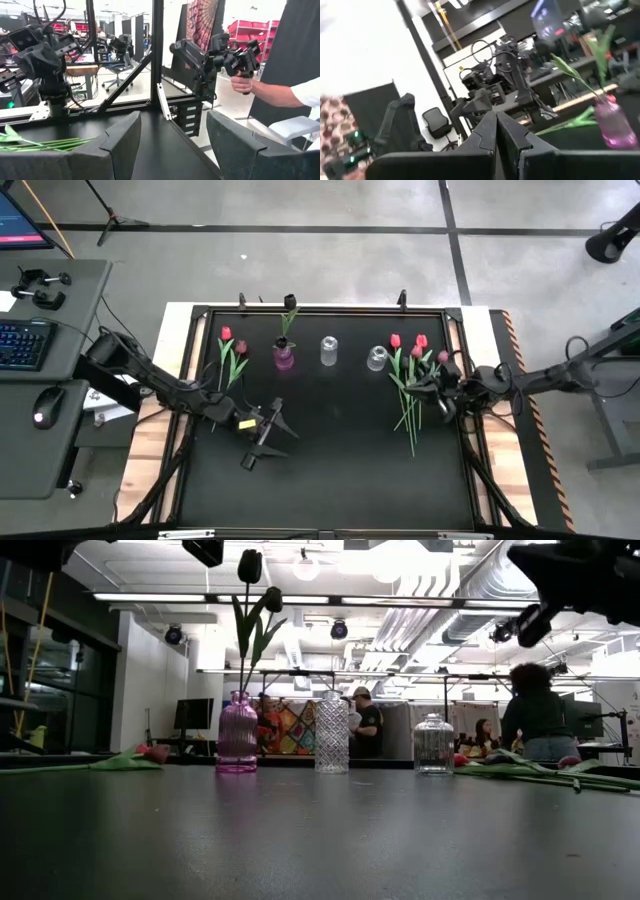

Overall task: Sort flowers into vase by color
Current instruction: Put the black tulip into the violet vase

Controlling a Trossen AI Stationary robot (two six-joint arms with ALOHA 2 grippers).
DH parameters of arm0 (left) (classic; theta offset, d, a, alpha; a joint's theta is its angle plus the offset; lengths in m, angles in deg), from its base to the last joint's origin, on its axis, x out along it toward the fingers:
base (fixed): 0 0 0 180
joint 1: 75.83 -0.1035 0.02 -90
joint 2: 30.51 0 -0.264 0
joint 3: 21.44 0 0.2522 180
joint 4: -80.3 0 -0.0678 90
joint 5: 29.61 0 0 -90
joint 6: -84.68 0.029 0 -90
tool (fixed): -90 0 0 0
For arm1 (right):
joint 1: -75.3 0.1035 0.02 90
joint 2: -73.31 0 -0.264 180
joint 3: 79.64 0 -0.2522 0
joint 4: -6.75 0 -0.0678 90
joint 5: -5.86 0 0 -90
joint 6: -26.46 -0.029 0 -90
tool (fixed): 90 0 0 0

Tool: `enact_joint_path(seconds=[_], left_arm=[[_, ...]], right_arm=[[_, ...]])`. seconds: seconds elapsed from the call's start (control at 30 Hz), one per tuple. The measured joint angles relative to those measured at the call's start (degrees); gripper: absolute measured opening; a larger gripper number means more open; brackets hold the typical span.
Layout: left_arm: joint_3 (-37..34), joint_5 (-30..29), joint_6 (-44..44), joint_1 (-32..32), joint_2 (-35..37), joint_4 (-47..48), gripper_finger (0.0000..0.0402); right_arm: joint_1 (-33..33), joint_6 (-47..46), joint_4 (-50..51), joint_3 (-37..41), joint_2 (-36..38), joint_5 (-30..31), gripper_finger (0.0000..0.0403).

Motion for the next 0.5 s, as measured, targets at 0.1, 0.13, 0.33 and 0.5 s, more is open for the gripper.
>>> enact_joint_path(seconds=[0.1, 0.13, 0.33, 0.5], left_arm=[[0.00, -0.04, 0.01, 0.40, 0.42, 0.14, 0.0213], [0.00, -0.04, 0.04, 0.40, 0.53, 0.16, 0.0213], [0.00, -0.11, 0.06, 0.39, 0.61, 0.48, 0.0213], [0.00, -0.13, -0.49, 0.53, 0.61, 1.18, 0.0213]], right_arm=[[2.61, 4.10, -8.70, -0.37, -8.40, 0.61, 0.0000], [3.20, 4.58, -10.64, -1.12, -11.10, 0.67, 0.0000], [4.41, 7.09, -9.94, -10.89, -25.86, 9.73, 0.0000], [2.96, 9.90, 15.28, -25.72, -33.80, 15.32, 0.0000]])
